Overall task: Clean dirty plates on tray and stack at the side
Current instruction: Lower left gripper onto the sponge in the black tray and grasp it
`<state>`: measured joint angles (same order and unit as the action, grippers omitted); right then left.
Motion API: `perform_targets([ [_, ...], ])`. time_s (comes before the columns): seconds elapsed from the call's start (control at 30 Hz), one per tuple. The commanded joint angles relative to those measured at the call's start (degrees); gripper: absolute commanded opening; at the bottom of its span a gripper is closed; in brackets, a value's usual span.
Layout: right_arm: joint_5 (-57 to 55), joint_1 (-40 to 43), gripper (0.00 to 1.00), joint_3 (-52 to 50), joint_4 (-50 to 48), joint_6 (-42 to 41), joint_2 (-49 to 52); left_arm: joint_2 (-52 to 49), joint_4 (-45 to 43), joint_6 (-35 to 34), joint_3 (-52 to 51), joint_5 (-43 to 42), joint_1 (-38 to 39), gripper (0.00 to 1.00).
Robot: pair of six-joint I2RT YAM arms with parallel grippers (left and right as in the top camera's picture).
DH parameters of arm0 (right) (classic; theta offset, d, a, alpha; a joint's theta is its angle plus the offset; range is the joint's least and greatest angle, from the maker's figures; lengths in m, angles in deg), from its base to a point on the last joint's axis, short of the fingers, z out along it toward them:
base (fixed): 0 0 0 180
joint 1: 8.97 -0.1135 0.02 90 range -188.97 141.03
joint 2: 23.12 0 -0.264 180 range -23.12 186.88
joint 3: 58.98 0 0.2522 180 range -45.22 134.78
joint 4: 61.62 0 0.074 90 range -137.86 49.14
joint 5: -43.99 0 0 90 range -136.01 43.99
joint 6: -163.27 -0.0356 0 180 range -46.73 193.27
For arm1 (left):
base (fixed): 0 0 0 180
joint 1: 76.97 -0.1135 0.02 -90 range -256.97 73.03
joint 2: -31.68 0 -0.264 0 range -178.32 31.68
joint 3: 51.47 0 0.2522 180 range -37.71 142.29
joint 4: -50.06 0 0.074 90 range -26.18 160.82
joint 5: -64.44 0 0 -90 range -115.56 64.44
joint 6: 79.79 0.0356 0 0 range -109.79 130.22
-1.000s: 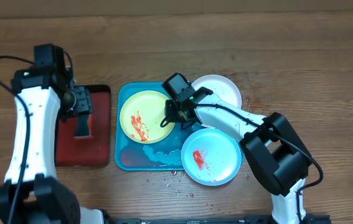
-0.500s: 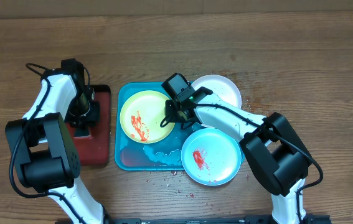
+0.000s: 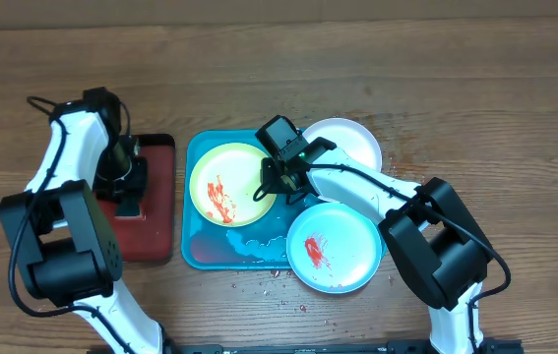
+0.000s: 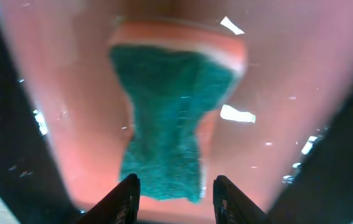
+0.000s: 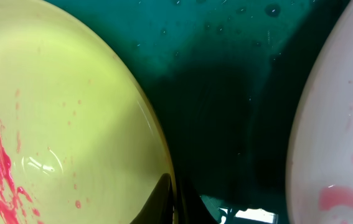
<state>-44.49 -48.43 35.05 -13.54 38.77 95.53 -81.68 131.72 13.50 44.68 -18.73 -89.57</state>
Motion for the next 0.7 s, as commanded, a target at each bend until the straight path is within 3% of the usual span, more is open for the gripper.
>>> perform_targets([
  [0.0, -1.92, 0.09, 0.04, 0.31, 0.63, 0.22, 1.29, 1.73, -0.57, 2.03, 1.05, -1.88, -1.66, 0.40],
  [0.5, -1.92, 0.09, 0.04, 0.31, 0.87, 0.22, 1.29, 1.09, -9.97, 6.99, -4.52, -4.31, -1.64, 0.28],
  [0.67, -1.92, 0.09, 0.04, 0.04, 0.90, 0.20, 1.29, 1.07, -12.55, 5.81, -7.72, -4.85, -1.60, 0.16],
])
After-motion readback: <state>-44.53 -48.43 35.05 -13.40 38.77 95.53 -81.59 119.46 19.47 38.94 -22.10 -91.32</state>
